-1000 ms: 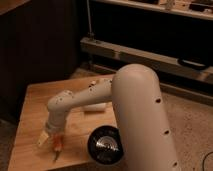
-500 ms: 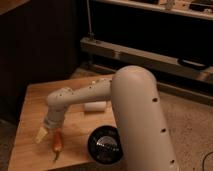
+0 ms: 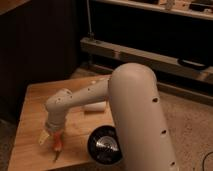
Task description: Place the pepper in the ceramic bowl
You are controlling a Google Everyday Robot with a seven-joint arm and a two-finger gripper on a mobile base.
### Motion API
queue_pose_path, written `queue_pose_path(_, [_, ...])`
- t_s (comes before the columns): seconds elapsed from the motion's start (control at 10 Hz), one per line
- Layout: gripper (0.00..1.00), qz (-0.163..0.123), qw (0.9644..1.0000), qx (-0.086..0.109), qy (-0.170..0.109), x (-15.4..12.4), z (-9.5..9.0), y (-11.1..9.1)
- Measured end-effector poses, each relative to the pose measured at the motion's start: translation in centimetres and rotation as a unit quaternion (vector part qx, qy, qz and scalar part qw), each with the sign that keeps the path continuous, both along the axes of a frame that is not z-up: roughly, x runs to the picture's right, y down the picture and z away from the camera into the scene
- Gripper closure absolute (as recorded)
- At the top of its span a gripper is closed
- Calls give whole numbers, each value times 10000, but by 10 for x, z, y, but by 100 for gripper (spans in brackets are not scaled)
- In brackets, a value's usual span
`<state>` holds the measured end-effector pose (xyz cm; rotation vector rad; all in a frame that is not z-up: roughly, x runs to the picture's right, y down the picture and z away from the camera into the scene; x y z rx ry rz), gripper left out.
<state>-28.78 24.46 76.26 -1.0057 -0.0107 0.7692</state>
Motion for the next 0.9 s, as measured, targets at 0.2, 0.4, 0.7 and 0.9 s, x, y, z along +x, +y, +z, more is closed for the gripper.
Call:
queue_pose_path(0.2, [20, -57, 10000, 56, 60, 0, 4, 0])
queue_pose_path(0.4, [20, -80, 9999, 75, 63, -2, 4, 0])
queue_pose_path(0.7, [20, -97, 9999, 113, 75, -6, 4, 2])
queue_pose_path(0.9, [20, -135, 9997, 135, 125, -4, 5, 5])
